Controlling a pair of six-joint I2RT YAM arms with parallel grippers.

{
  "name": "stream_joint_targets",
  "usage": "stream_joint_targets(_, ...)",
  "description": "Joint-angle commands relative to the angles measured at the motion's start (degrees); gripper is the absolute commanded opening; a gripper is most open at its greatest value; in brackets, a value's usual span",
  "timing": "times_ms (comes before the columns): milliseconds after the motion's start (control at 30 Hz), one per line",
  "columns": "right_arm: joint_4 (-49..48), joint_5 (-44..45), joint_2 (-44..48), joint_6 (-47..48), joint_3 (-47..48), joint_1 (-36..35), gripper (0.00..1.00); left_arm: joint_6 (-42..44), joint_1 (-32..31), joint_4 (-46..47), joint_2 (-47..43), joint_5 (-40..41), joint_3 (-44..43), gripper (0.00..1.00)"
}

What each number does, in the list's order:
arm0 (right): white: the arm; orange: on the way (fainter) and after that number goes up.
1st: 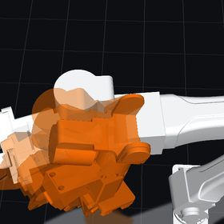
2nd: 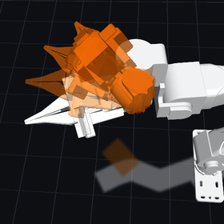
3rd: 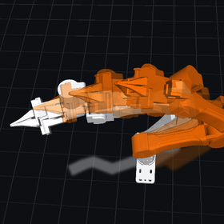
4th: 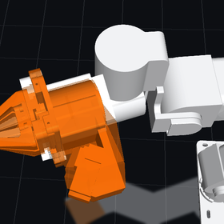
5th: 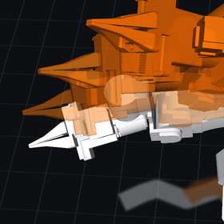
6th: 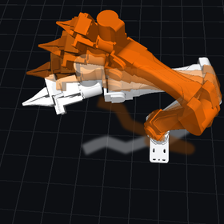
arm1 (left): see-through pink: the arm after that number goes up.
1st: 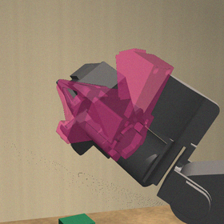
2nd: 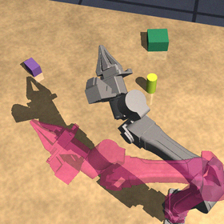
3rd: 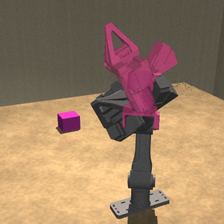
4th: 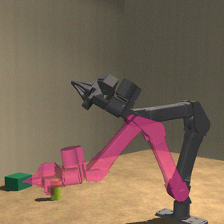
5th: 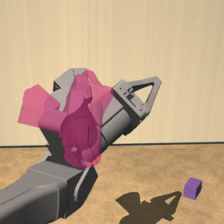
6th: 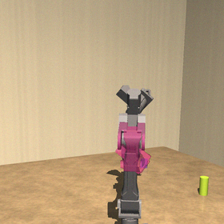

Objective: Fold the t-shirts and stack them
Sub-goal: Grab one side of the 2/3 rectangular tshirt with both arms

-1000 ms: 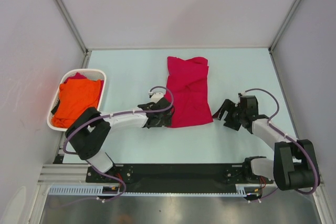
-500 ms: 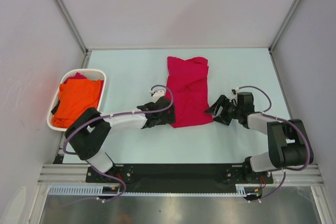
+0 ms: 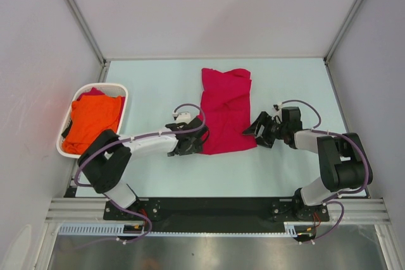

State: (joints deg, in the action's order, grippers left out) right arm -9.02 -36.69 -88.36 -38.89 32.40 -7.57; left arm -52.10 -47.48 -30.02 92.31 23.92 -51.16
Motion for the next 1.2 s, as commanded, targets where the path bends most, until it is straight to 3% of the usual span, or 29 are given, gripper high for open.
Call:
stream_joint_targets(0, 8.14, 5.05, -2.70, 3.38, -1.20, -0.69, 0.81, -3.45, 0.02, -11.19, -3.45, 5.25, -2.81, 0.93)
stream_joint_targets(167, 8.40, 5.22, -2.79, 3.74, -1.29, -0.69, 0.81, -4.77, -0.41, -9.11, -12.56, 7.45, 0.08, 0.91)
stream_joint_targets(333, 8.14, 5.22, -2.87, 3.91, -1.99, -0.69, 0.81, 0.05, -0.15, 4.95, -19.10, 3.34, 5.54, 0.92)
stream_joint_targets(567, 7.96, 4.26, -4.02, 4.09, -1.47, -0.69, 0.81, 3.14, -0.15, 6.54, -3.31, -4.30, -1.32, 0.94)
stream_joint_targets(1000, 14.28, 4.60, -3.84, 6.99, 0.29, -0.16, 0.81, 0.77, -0.24, 18.94, 6.47, -13.46, 2.73, 0.93)
stream_joint_targets(1167, 20.25, 7.15, -4.11, 9.01, 0.91, -0.16, 0.79, -0.20, -0.33, 18.42, 9.64, -14.87, 2.46, 0.88)
